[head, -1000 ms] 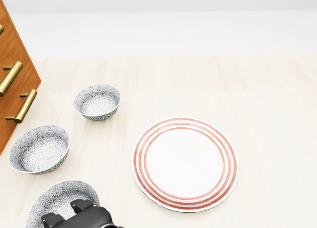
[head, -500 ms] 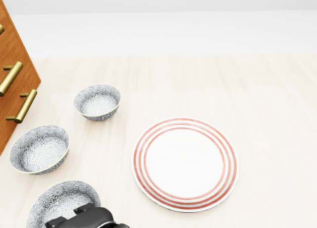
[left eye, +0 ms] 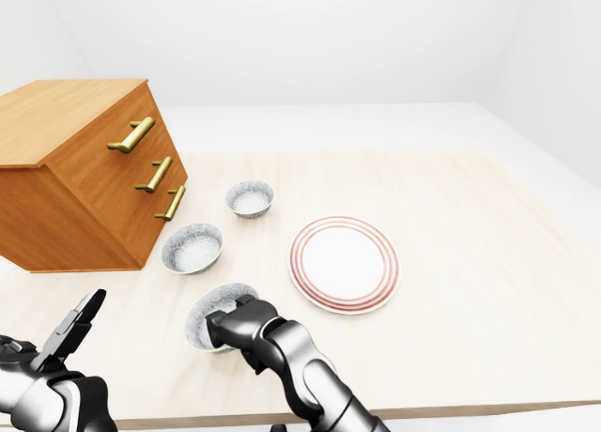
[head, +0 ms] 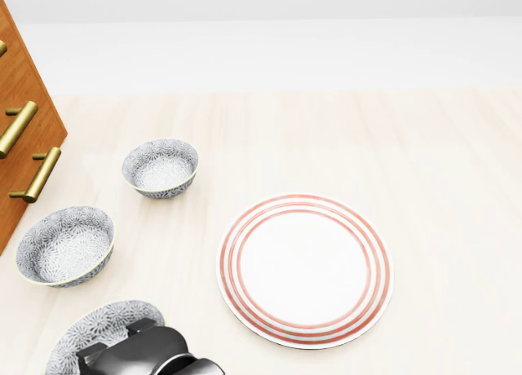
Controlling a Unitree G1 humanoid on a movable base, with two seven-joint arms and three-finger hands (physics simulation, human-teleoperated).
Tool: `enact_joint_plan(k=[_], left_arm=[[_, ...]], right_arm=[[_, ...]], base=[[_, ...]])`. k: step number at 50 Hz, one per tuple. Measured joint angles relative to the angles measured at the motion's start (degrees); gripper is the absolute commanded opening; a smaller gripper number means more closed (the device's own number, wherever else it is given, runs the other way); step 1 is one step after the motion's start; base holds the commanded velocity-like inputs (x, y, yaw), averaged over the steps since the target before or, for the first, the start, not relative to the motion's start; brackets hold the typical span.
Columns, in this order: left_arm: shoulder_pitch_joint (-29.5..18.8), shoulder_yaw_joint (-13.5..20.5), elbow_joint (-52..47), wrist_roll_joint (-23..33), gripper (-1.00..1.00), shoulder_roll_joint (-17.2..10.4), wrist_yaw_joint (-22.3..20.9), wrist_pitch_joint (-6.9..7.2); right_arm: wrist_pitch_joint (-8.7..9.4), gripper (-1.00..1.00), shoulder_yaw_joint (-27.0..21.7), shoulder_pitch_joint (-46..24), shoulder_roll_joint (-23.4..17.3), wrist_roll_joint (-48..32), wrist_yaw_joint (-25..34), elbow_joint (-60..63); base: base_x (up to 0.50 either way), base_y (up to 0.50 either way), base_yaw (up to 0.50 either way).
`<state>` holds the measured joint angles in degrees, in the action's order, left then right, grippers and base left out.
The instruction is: Put the bowl at the front on the plate.
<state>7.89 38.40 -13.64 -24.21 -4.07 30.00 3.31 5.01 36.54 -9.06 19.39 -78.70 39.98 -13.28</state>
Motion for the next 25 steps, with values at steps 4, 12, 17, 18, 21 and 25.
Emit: enact_joint_plan(k=[4, 12, 17, 18, 21, 25], left_arm=[[0.0, 0.0, 0.0, 0.0, 1.00, 0.0, 0.0, 0.04], [0.0, 0.0, 0.1, 0.2, 1.00, 0.0, 0.0, -0.11], [-0.1, 0.0, 0.1, 0.3, 1.00, 0.0, 0.0, -0.15], [-0.1, 0.0, 0.2, 0.3, 1.00, 0.0, 0.0, -0.18], [-0.1, 0.0, 0.1, 0.3, 1.00, 0.0, 0.0, -0.18], [0.0, 0.0, 0.0, 0.2, 1.00, 0.0, 0.0, -0.09]], right_arm=[[-0.04, -1.00, 0.2, 0.2, -0.3, -1.3, 0.0, 1.6], [-0.01, -1.00, 0.4, 0.4, -0.7, -5.7, 0.0, 5.3], [-0.07, -1.00, 0.3, 0.2, -0.8, -8.6, 0.0, 8.6], [-0.13, -1.00, 0.3, 0.2, -0.8, -9.2, 0.0, 9.3], [-0.22, -1.00, 0.2, 0.2, -0.9, -10.6, 0.0, 11.5], [-0.36, -1.00, 0.1, 0.5, -1.2, -12.3, 0.0, 14.3]], base=[[0.00, 0.00, 0.00], [0.00, 0.00, 0.00], [0.00, 0.00, 0.00], [0.00, 0.00, 0.00], [0.00, 0.00, 0.00], [0.00, 0.00, 0.00]])
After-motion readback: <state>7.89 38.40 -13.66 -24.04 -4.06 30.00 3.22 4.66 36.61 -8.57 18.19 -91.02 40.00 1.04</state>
